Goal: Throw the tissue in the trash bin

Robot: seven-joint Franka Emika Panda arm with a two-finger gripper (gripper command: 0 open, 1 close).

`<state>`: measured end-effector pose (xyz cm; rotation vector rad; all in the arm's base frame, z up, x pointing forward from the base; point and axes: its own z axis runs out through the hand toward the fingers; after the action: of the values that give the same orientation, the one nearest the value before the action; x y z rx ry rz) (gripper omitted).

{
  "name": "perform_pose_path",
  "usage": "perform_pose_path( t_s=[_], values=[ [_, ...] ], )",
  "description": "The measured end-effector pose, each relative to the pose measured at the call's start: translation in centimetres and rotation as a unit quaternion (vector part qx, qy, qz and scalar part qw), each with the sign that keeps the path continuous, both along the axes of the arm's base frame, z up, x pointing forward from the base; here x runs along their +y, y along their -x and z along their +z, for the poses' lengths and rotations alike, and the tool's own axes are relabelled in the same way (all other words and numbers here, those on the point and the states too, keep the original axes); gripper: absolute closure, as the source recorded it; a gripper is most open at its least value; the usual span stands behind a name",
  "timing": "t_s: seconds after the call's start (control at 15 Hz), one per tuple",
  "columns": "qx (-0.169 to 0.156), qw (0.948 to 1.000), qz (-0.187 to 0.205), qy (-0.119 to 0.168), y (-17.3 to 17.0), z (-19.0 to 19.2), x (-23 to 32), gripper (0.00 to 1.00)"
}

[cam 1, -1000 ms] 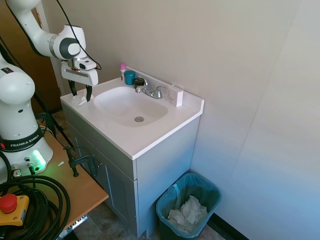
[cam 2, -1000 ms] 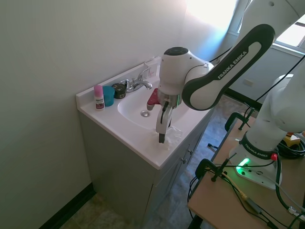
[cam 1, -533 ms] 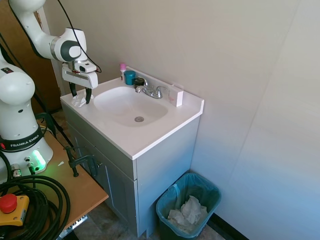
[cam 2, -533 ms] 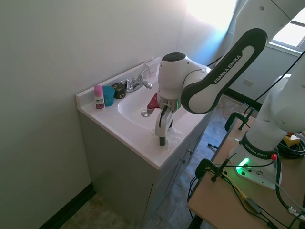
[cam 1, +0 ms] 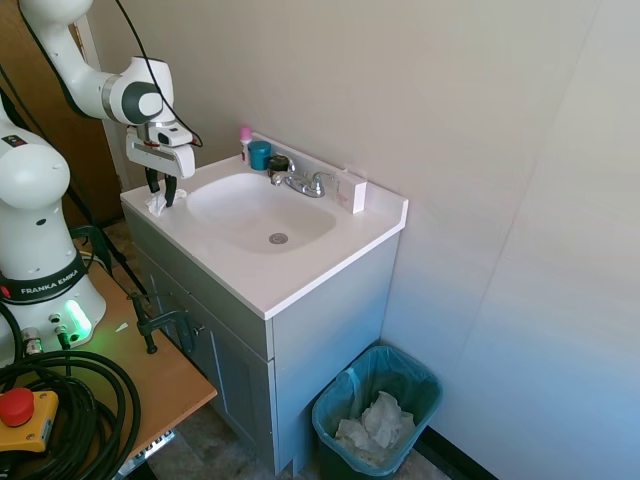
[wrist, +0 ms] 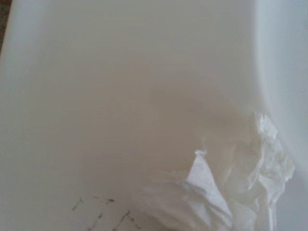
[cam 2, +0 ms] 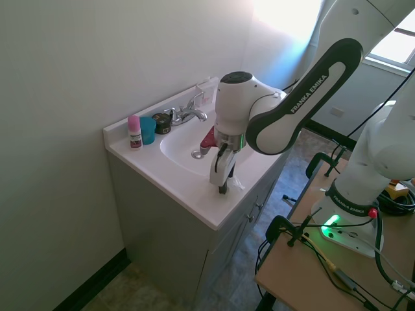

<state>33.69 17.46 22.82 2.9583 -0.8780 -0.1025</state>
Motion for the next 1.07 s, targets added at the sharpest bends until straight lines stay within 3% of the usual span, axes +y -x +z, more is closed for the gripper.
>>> perform_pose_path(
  t_s=[0.47, 0.6, 0.73, 0.8, 0.93, 1.07],
  values=[
    [-0.01, 0.9998, -0.013, -0.007, -0.9, 0.9, -0.4, 1.0],
    [-0.037, 0.9987, -0.031, -0.019, -2.3, 3.7, -0.8, 1.0],
    [-0.081, 0.9948, -0.055, -0.031, -4.4, 9.2, -2.1, 1.0],
    [-0.106, 0.9909, -0.072, -0.04, -5.4, 12.6, -3.3, 1.0],
    [-0.16, 0.9782, -0.117, -0.061, -6.9, 20.6, -7.6, 1.0],
    [-0.212, 0.9581, -0.173, -0.084, -7.3, 27.4, -14.7, 1.0]
  ],
)
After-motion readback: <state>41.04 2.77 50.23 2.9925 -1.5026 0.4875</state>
